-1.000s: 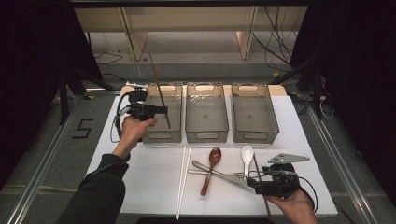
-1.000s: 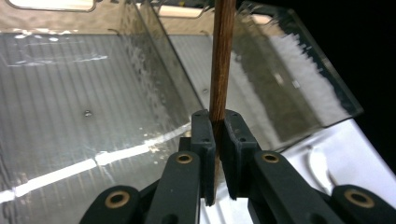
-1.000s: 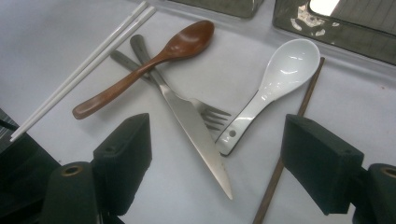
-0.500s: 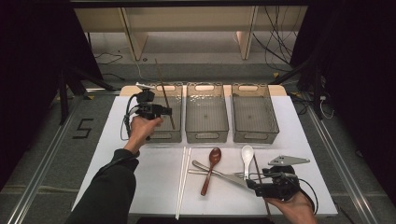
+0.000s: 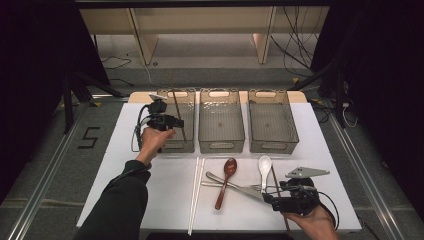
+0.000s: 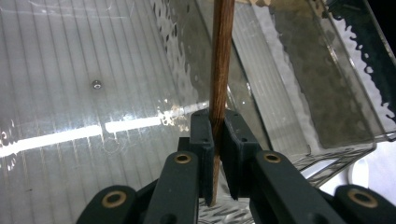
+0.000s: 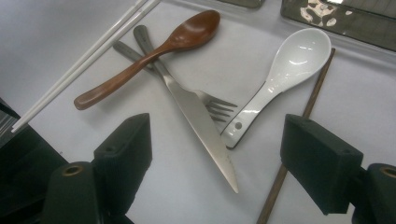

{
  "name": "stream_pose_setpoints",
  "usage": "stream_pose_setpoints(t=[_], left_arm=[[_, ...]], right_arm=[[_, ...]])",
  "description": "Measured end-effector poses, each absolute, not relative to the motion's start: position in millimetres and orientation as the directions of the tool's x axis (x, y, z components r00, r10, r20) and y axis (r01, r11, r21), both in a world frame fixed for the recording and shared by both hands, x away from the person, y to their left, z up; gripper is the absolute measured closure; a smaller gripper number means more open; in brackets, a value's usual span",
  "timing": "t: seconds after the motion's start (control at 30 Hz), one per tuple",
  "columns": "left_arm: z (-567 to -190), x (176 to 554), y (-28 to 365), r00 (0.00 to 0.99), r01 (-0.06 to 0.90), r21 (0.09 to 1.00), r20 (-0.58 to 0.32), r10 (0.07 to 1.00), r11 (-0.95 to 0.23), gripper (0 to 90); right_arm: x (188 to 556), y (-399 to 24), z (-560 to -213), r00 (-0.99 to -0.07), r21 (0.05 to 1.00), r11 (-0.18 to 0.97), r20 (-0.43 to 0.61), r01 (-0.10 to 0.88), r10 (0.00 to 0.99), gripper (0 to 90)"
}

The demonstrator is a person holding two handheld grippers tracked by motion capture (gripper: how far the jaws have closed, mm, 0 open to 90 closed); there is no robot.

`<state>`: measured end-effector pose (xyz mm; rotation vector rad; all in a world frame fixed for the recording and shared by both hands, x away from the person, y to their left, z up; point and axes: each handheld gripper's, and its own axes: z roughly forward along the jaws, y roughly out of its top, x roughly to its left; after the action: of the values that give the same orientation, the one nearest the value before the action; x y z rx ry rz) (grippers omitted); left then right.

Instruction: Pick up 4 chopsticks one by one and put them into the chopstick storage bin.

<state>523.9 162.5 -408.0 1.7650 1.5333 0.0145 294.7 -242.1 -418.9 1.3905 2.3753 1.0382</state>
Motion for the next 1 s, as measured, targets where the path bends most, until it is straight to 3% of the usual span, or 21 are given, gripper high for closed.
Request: stream_pose_setpoints(t=[0.07, 0.4, 0.57, 0.77, 1.0], left_arm=[[-408, 524, 162, 0.270, 0.835, 0.549, -0.459, 0.846, 0.031, 81.2], [-399, 519, 166, 0.252, 0.839, 0.544, -0.437, 0.863, 0.030, 46.4], [-389, 506, 169, 0.286, 0.817, 0.576, -0.422, 0.860, 0.011, 34.6], [-379, 484, 168, 0.350, 0.778, 0.629, -0.414, 0.840, -0.014, 26.7], [-377, 453, 168, 0.441, 0.728, 0.682, -0.390, 0.808, -0.068, 23.4]], right_arm=[[295, -242, -419, -0.536, 0.654, 0.310, 0.173, 0.689, 0.826, 25.6], [295, -246, -418, -0.529, 0.658, 0.304, 0.171, 0.689, 0.831, 25.6], [295, -250, -417, -0.516, 0.653, 0.298, 0.167, 0.696, 0.840, 25.6], [296, -251, -418, -0.505, 0.636, 0.303, 0.161, 0.710, 0.848, 25.6], [296, -252, -419, -0.493, 0.608, 0.311, 0.155, 0.730, 0.856, 25.9]])
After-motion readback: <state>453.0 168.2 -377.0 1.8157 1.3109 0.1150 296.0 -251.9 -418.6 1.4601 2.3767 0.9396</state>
